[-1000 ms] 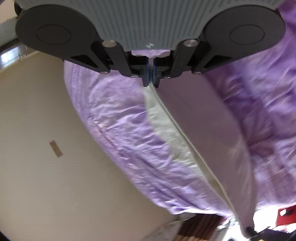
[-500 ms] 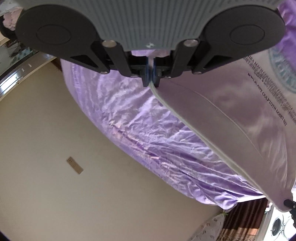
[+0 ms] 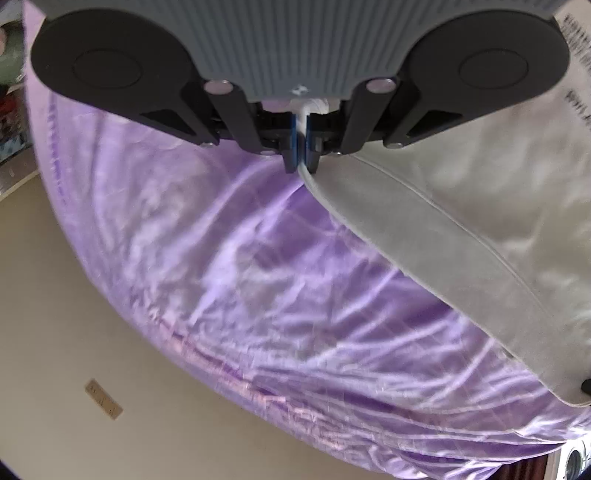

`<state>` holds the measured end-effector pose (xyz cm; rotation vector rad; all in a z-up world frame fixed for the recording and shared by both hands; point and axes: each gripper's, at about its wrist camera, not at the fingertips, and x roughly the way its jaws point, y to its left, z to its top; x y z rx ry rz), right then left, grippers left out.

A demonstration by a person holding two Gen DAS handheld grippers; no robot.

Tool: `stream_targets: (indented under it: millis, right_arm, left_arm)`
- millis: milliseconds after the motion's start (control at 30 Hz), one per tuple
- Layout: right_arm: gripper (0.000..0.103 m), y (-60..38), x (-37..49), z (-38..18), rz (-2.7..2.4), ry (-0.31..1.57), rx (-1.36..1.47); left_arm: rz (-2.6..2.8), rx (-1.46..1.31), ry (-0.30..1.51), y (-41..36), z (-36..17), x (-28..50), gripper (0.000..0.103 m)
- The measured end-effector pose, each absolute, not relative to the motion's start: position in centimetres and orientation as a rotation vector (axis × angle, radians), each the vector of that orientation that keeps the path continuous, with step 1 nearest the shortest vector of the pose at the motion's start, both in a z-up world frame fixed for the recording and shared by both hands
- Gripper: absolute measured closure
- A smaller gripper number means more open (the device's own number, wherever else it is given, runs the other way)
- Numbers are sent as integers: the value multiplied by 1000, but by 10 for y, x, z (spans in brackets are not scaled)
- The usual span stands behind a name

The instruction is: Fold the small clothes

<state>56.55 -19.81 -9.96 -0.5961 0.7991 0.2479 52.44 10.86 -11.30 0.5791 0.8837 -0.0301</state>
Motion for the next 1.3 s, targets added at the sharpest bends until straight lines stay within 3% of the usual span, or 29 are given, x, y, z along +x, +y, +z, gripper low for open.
stream_targets:
  millis: [133, 233, 300, 367, 400, 433, 467, 533, 833, 967, 1300]
  right_arm:
    - [103, -198, 579, -119, 237, 796, -557]
    - [103, -196, 583, -130, 227, 791, -551]
    - [103, -196, 584, -132, 209, 783, -543]
    - [96, -195, 582, -131, 185, 775, -534]
    - [92, -195, 582, -130, 176, 772, -539]
    - [82, -195, 580, -127, 169, 764, -545]
    - [65, -195, 576, -122, 162, 755, -551]
    - [50, -198, 568, -109, 157, 737, -542]
    - [50, -226, 510, -54, 178, 851, -338]
    - [50, -240, 464, -41, 231, 945, -201]
    - [49, -284, 356, -77, 181, 1058, 138]
  left_arm:
    - [-25, 564, 891, 112, -127, 533, 94]
    - [10, 553, 870, 112, -129, 535, 83]
    - [40, 529, 858, 115, -125, 535, 70]
    - [88, 506, 839, 118, -118, 535, 58]
    - [104, 492, 839, 120, -113, 535, 43]
    - [109, 464, 846, 124, -107, 534, 36]
    - [104, 427, 851, 128, -100, 531, 31]
    - [87, 380, 853, 133, -86, 524, 31]
    - [41, 312, 927, 148, -40, 444, 30]
    - [9, 127, 974, 169, -33, 396, 29]
    - [156, -267, 926, 208, -70, 301, 25]
